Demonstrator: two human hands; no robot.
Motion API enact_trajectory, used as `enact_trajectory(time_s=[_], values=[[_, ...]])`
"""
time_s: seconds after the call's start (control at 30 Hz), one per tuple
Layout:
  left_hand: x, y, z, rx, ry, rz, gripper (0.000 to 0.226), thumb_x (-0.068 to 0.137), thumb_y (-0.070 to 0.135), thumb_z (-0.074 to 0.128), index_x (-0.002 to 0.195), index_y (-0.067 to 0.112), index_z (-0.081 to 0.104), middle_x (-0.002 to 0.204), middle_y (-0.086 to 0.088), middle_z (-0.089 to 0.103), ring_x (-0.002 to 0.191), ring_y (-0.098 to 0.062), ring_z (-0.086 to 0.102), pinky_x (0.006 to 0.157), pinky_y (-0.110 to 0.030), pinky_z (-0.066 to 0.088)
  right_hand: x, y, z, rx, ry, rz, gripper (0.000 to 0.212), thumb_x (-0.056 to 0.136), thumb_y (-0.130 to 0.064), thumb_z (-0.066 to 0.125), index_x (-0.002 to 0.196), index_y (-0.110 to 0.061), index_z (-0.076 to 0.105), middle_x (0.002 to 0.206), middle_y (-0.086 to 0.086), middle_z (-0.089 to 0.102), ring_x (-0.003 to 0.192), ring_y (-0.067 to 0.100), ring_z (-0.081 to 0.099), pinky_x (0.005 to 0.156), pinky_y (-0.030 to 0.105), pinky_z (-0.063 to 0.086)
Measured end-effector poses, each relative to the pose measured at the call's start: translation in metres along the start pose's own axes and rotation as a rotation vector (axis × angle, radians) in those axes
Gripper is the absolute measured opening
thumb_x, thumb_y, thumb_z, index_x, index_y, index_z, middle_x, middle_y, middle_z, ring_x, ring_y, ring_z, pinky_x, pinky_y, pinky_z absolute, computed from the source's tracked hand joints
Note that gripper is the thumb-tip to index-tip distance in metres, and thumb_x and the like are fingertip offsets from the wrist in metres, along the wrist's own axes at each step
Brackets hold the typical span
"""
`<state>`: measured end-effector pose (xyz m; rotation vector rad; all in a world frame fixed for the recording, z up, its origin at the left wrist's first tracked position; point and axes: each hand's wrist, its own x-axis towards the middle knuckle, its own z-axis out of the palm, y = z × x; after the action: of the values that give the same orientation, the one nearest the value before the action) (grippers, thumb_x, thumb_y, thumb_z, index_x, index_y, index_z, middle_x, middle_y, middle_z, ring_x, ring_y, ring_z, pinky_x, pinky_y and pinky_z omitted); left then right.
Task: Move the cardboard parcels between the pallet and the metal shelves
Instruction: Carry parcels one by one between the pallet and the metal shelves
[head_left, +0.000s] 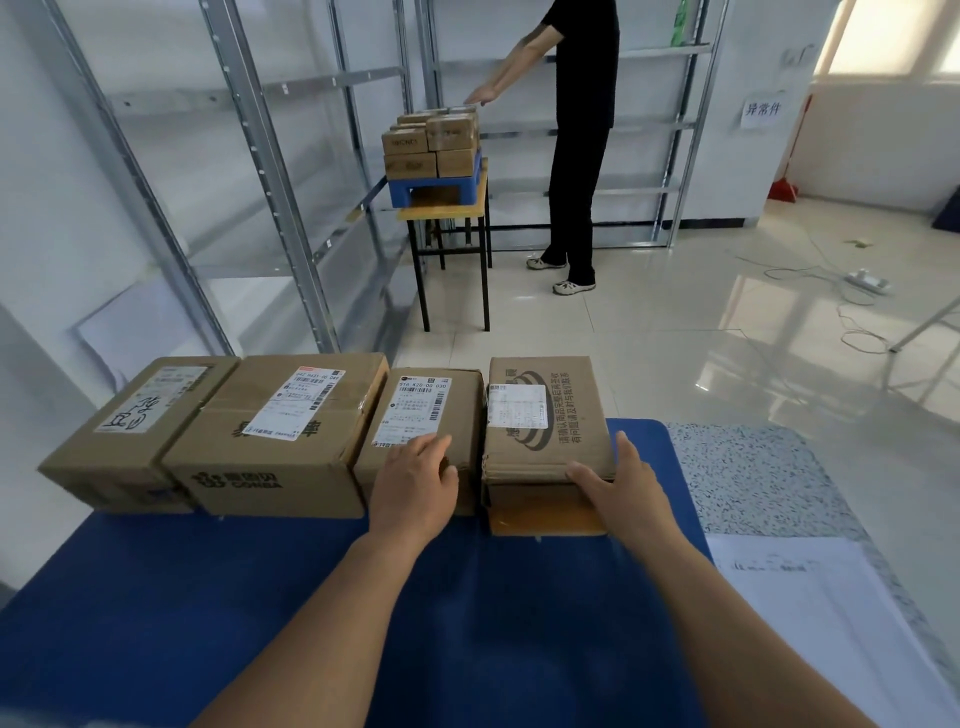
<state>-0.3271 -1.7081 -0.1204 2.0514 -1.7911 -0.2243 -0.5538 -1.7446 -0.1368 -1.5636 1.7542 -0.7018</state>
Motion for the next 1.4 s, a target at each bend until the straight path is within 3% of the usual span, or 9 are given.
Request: enact_trajectory(time_s=[0.2,0.37,0.67,0.97,1.23,1.4], values=[[-0.031,0.008,-0.017,-0.085,0.142,-0.006,0.046,0.097,0.025,0.044,0.142,0.019,0.039,0.146,0.002,0.039,0.135,-0.013,0.028,0.11,-0.029,0.023,-0.032,-0.027,-0.005,-0.088,0.23,-0.25,0.063,0.085,-0.038,0.06,0.141,-0.023,0.033,0.134,0.002,0.043,0.12,0.02,0.041,0.086,0.038,0.046],[-0.072,0.004,-0.033,-0.121,0.217,-0.053,0.05,0.096,0.028,0.045,0.145,0.025,0.033,0.146,0.005,0.038,0.134,-0.013,0.025,0.108,-0.028,0.022,-0.065,-0.052,0.008,-0.122,0.241,-0.446,0.054,0.086,-0.032,0.059,0.136,-0.021,0.044,0.137,0.002,0.045,0.124,0.021,0.039,0.099,0.039,0.04],[-0.165,-0.044,-0.068,-0.05,0.369,-0.247,0.054,0.094,0.029,0.051,0.144,0.019,0.034,0.15,-0.002,0.035,0.136,-0.022,0.03,0.111,-0.036,0.026,-0.137,-0.091,0.076,-0.122,0.079,-0.762,0.048,0.086,-0.033,0.063,0.129,-0.016,0.052,0.126,0.005,0.052,0.116,0.022,0.049,0.093,0.037,0.044],[-0.273,-0.099,-0.108,-0.01,0.508,-0.471,0.056,0.095,0.035,0.049,0.146,0.021,0.03,0.153,0.0,0.027,0.139,-0.02,0.026,0.111,-0.033,0.02,-0.227,-0.137,0.127,-0.1,-0.1,-0.948,0.049,0.087,-0.032,0.063,0.132,-0.016,0.053,0.133,0.006,0.051,0.124,0.023,0.045,0.098,0.038,0.038],[-0.418,-0.14,-0.171,0.083,0.664,-0.657,0.055,0.094,0.03,0.052,0.144,0.016,0.035,0.149,-0.006,0.036,0.136,-0.025,0.032,0.11,-0.033,0.021,-0.359,-0.169,0.176,-0.06,-0.306,-1.055,0.05,0.089,-0.032,0.058,0.136,-0.017,0.049,0.141,0.004,0.045,0.133,0.02,0.035,0.107,0.039,0.03],[-0.513,-0.161,-0.198,0.14,0.732,-0.738,0.054,0.092,0.03,0.054,0.142,0.016,0.038,0.149,-0.005,0.036,0.135,-0.025,0.033,0.11,-0.033,0.022,-0.451,-0.175,0.192,-0.027,-0.391,-1.157,0.046,0.09,-0.032,0.057,0.134,-0.016,0.05,0.137,0.005,0.048,0.128,0.022,0.039,0.105,0.036,0.031]])
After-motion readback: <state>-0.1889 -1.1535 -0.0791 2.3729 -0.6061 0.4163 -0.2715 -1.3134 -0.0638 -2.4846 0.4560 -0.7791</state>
